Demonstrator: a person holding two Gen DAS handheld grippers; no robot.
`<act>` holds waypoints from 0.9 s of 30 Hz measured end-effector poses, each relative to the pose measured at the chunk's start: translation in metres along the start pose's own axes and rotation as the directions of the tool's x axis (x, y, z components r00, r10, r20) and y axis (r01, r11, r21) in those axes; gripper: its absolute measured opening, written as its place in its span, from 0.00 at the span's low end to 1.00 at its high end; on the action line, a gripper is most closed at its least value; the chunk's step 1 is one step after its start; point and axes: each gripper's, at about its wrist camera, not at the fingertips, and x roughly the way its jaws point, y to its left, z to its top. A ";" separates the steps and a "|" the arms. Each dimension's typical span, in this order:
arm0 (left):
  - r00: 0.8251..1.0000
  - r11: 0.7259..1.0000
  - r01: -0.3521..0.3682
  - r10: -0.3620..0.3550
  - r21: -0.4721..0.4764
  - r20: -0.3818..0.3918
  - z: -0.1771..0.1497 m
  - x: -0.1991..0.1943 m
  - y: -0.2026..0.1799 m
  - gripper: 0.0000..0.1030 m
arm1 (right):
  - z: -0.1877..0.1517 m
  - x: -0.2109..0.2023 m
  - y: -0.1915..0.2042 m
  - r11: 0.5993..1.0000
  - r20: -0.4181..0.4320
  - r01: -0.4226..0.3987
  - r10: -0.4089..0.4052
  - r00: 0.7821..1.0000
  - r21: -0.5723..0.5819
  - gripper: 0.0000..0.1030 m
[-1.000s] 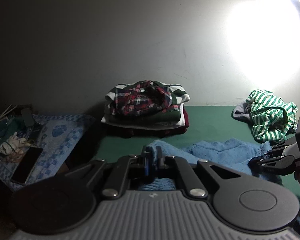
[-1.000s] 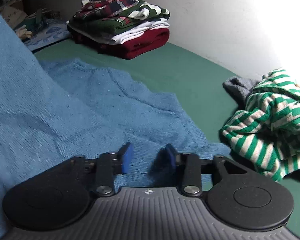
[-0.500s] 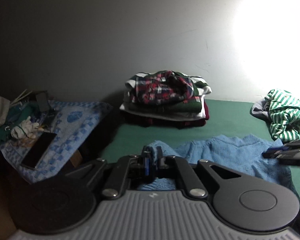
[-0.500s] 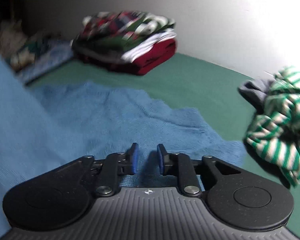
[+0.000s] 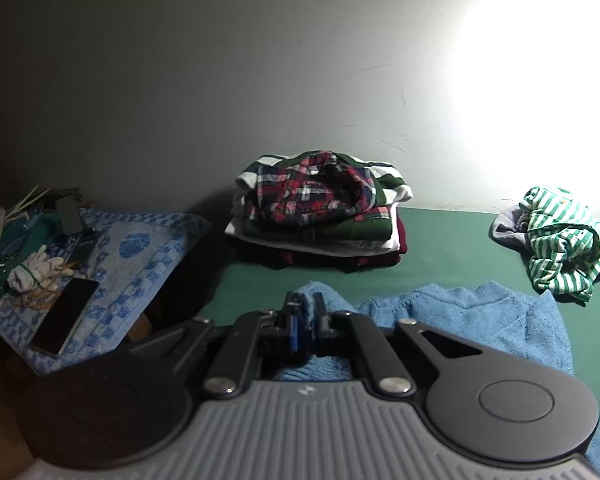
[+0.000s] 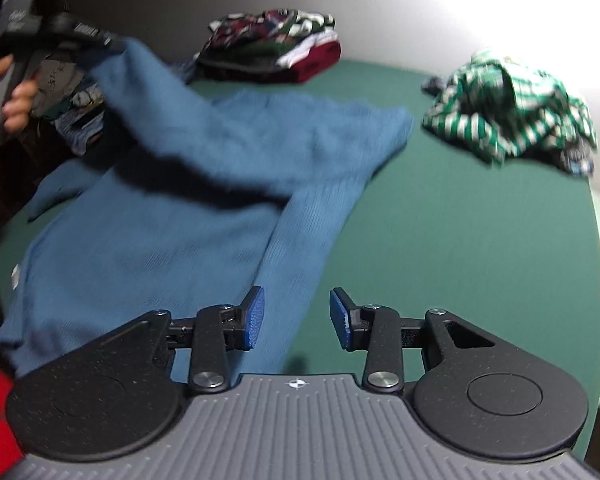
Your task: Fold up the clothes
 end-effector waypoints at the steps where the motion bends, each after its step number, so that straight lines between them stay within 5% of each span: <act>1: 1.000 1.000 0.011 -0.011 0.008 -0.001 0.001 0.002 0.001 0.03 | -0.009 -0.007 0.005 0.999 -0.003 0.016 -0.015 1.000 0.029 0.38; 6: 0.997 0.996 0.082 -0.081 0.046 -0.011 0.007 0.012 0.006 0.03 | -0.045 -0.030 0.023 0.963 -0.037 0.061 -0.054 0.998 0.264 0.39; 10: 0.990 0.989 0.137 -0.137 0.058 -0.017 0.009 0.021 0.011 0.03 | -0.069 -0.036 0.050 0.926 -0.067 0.156 -0.142 0.988 0.345 0.44; 14: 0.985 0.983 0.173 -0.172 0.064 -0.026 0.007 0.027 0.014 0.03 | -0.087 -0.039 0.061 0.842 -0.058 0.216 -0.216 0.975 0.495 0.46; 20: 0.983 0.981 0.185 -0.184 0.061 -0.030 0.007 0.030 0.022 0.03 | -0.105 -0.042 0.067 0.736 0.012 0.158 -0.221 0.975 0.658 0.46; 27: 0.982 0.978 0.187 -0.184 0.097 -0.038 0.009 0.034 0.019 0.03 | -0.099 -0.048 0.081 0.765 0.076 0.050 -0.128 0.989 0.642 0.44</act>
